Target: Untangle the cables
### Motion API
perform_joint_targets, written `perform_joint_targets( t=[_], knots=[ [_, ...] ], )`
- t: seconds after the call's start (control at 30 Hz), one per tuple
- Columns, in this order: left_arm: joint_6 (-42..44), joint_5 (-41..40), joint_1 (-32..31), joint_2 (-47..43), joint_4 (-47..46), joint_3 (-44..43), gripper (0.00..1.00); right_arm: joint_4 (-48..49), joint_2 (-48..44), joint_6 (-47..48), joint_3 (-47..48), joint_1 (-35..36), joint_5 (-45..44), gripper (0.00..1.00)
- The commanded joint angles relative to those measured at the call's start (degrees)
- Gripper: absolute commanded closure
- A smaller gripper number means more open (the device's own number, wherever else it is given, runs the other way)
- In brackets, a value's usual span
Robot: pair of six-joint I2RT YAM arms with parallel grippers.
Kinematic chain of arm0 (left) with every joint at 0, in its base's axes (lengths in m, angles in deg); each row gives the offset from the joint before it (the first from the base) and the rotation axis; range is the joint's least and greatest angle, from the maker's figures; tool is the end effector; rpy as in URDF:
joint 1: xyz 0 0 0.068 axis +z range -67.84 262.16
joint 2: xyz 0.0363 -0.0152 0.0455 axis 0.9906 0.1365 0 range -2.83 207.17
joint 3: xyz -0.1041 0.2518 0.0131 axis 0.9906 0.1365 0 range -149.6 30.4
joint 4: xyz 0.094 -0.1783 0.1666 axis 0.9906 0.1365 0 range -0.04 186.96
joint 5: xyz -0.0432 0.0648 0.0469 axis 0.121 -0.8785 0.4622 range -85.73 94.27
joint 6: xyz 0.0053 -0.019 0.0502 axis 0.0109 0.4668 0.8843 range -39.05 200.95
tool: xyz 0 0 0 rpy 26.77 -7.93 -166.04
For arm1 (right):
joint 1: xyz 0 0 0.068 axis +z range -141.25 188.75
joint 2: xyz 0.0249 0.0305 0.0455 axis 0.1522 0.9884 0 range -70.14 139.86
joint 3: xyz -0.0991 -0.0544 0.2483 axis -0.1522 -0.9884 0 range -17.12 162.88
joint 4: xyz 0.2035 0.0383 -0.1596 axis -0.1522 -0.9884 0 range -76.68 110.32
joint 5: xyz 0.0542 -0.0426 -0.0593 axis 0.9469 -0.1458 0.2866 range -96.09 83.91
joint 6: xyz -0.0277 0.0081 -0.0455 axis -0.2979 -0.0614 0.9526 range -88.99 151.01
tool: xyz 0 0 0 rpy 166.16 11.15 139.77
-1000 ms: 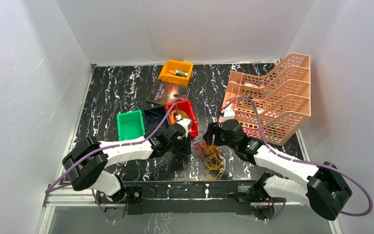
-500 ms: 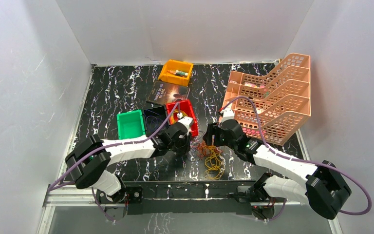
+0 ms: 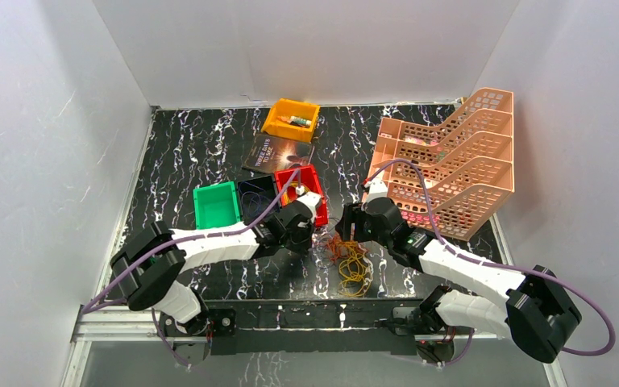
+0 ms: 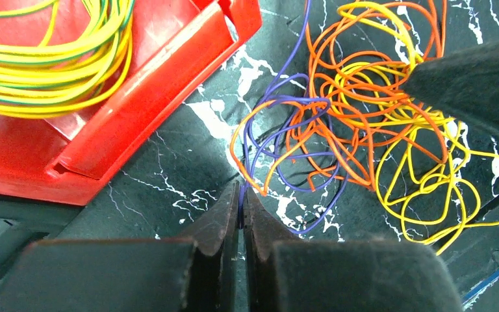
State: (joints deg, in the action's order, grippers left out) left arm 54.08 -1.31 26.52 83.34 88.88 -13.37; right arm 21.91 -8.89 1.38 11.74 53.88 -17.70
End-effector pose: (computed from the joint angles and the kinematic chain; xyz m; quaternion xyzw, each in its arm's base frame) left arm 0.1756 -0.2506 0.1837 0.2066 0.8865 -0.2381 0.3388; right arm 0.1642 0.1549 0.2087 -0.0671 0.8639 0.2284 0.4439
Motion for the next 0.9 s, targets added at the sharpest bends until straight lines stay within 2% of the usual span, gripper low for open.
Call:
perform_joint_targets(
  t=[0.0,0.17,0.4,0.63,0.87],
  knots=[
    [0.99,-2.88,-0.31,-3.39,3.84,-3.82,1.0,3.05,-0.32,0.53,1.82,0.23,0.45,0.27],
    [1.32,-4.05,-0.28,-7.51,7.26,-4.92,1.0,4.53,-2.34,1.5,1.29,0.23,0.92,0.27],
    [2.95,-4.05,-0.27,-10.27,12.43,-9.83,1.0,11.48,-6.68,1.56,-2.07,0.22,1.84,0.26],
    [4.81,-3.67,-0.34,-12.14,14.1,-13.53,1.0,12.55,-6.54,0.55,-2.19,0.23,2.08,0.25],
    [8.06,-3.12,-0.32,-13.79,15.79,-18.06,1.0,17.65,-5.97,0.26,-2.8,0.23,4.35,0.25]
  ],
)
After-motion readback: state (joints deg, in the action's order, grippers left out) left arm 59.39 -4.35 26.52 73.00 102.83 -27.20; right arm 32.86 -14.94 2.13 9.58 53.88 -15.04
